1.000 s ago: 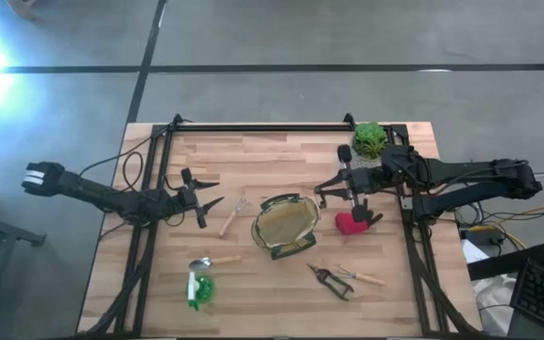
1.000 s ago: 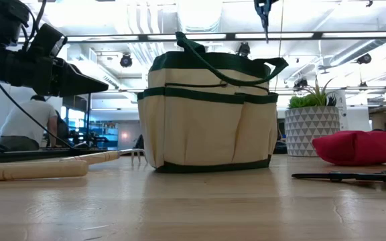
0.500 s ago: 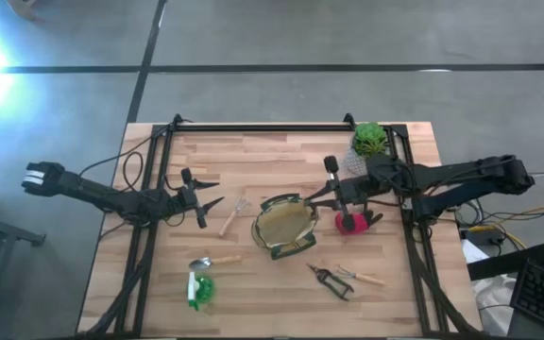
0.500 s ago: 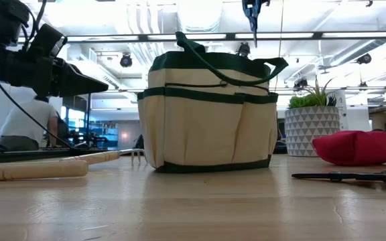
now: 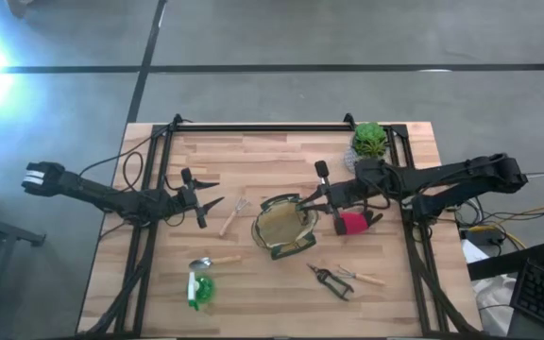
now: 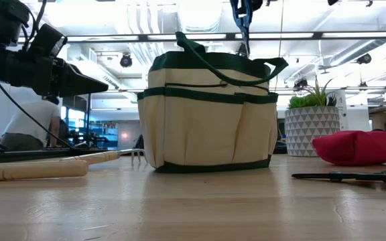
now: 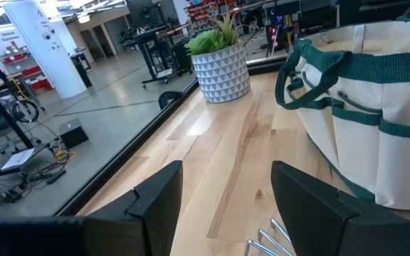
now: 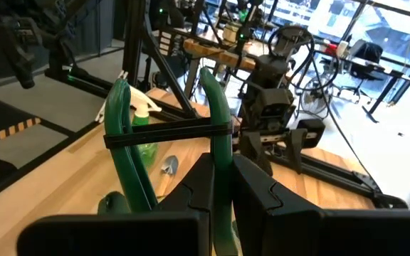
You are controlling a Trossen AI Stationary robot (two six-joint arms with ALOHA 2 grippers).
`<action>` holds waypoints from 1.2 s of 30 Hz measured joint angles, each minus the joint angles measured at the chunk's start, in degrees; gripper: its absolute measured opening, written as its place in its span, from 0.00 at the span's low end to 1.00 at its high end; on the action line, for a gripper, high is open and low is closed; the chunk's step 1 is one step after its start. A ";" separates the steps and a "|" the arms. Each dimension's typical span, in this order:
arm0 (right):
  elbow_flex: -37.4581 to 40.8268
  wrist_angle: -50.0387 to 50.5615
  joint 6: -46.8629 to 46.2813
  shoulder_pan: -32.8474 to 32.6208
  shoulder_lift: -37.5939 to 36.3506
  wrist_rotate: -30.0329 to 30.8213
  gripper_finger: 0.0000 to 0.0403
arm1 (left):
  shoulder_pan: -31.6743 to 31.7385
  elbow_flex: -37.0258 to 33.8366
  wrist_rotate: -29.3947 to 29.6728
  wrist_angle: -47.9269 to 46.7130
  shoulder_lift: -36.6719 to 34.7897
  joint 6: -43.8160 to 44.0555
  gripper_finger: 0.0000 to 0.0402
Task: Pick & Place Garden tools in Gardening bag
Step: Put the top green shears into the green gardening bag
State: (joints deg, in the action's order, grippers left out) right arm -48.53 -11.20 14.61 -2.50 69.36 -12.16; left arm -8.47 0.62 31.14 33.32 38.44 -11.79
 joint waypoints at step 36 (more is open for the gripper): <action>-0.19 -3.51 -5.70 0.00 12.07 0.13 0.05 | 0.00 -0.02 0.02 0.01 0.00 0.00 0.54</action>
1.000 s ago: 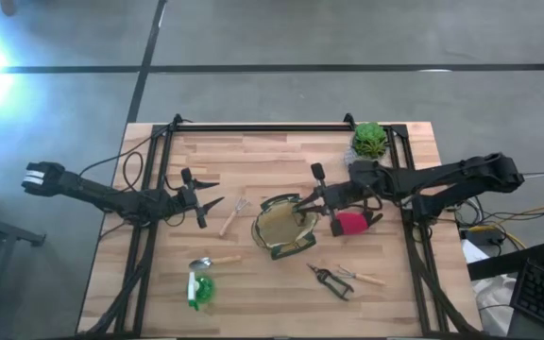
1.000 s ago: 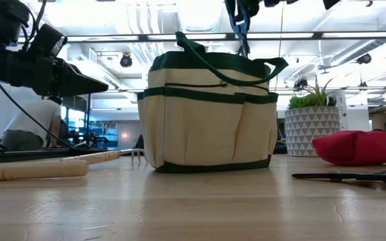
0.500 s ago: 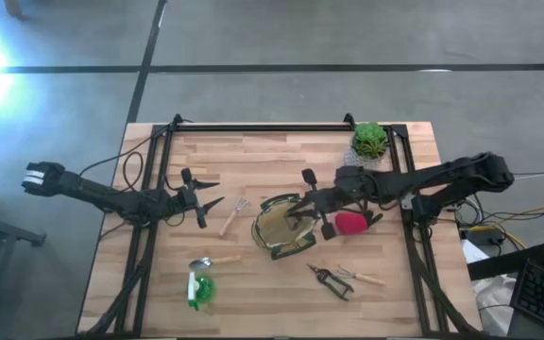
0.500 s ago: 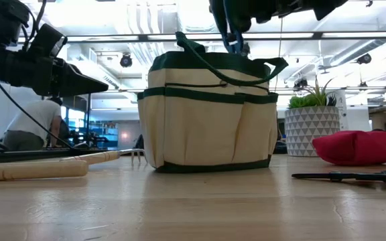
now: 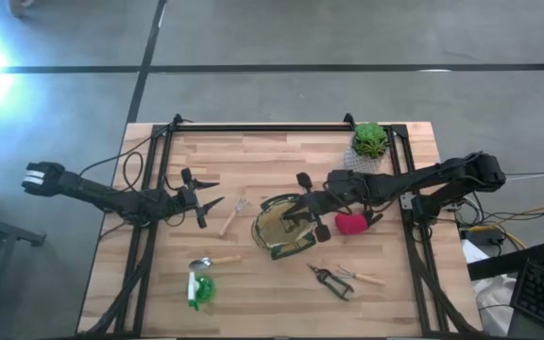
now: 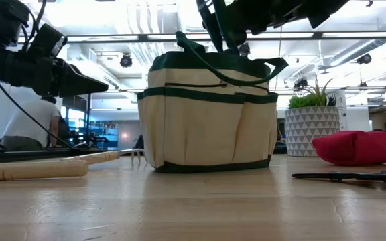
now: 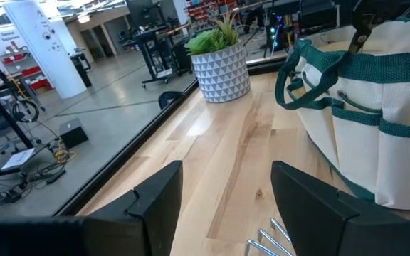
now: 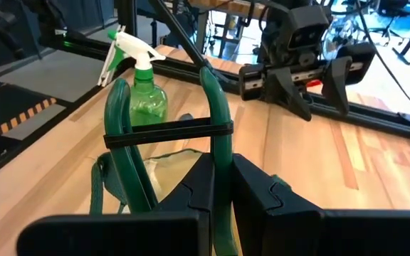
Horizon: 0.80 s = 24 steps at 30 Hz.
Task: Pick & Place Garden tools in Gardening bag
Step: Put the top green shears into the green gardening bag
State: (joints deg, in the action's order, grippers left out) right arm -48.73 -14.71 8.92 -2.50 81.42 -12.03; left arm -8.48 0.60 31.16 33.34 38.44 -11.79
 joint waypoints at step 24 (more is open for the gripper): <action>-3.82 11.29 -1.31 0.02 3.74 6.14 0.05 | -0.01 0.00 -0.02 -0.01 0.02 0.00 0.54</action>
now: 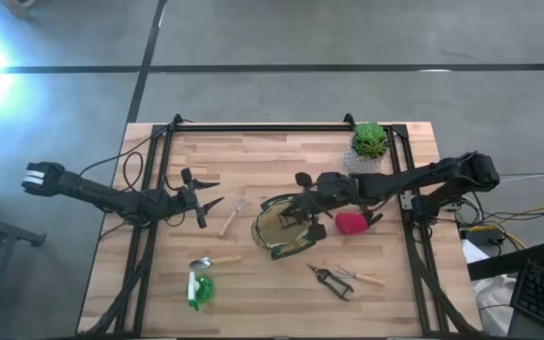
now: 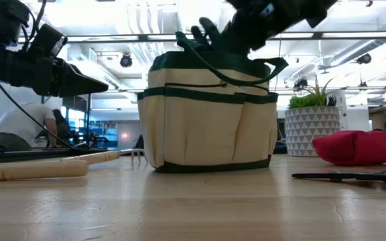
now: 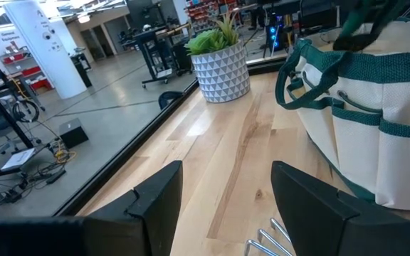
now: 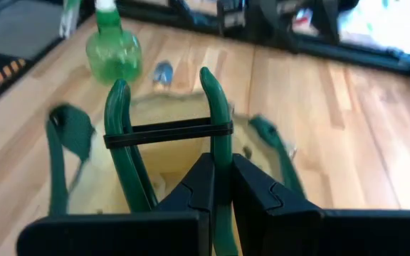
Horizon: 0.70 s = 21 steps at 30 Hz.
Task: Pick & Place Garden tools in Gardening bag
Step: Put the top green shears into the green gardening bag
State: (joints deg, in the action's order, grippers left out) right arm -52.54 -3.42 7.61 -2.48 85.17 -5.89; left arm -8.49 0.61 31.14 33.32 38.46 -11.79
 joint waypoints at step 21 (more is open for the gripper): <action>-19.85 23.90 3.49 -1.66 16.25 0.71 0.05 | 0.00 0.02 0.02 0.02 0.00 0.00 0.54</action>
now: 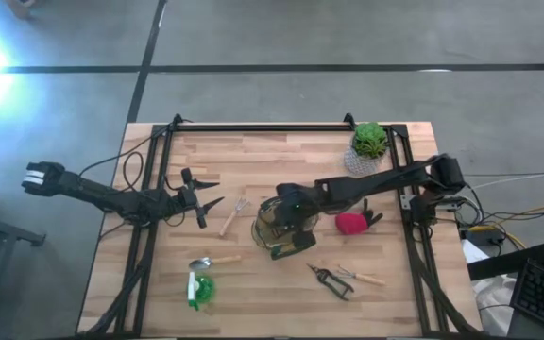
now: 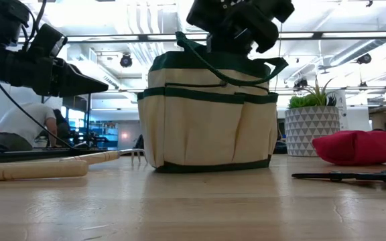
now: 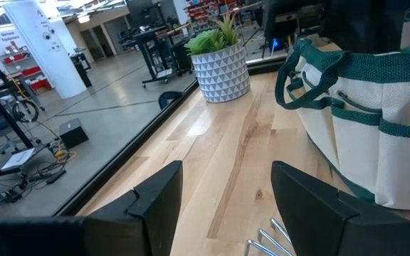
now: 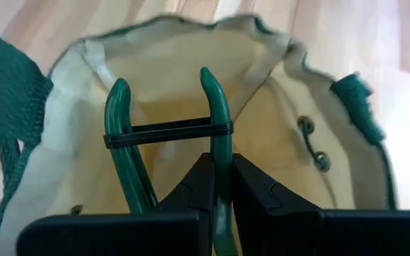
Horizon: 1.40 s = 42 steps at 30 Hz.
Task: Pick & Place Garden tools in Gardening bag
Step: Put the top green shears into the green gardening bag
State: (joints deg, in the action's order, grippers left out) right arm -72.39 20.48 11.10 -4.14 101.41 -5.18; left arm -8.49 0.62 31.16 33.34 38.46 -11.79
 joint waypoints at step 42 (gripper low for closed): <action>-2.63 3.29 -3.59 0.02 1.35 2.86 0.05 | 0.00 -0.02 -0.02 -0.02 0.00 0.00 0.54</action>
State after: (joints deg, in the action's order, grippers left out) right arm -75.02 23.77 7.51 -4.12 102.76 -2.32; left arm -8.49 0.61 31.14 33.33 38.45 -11.80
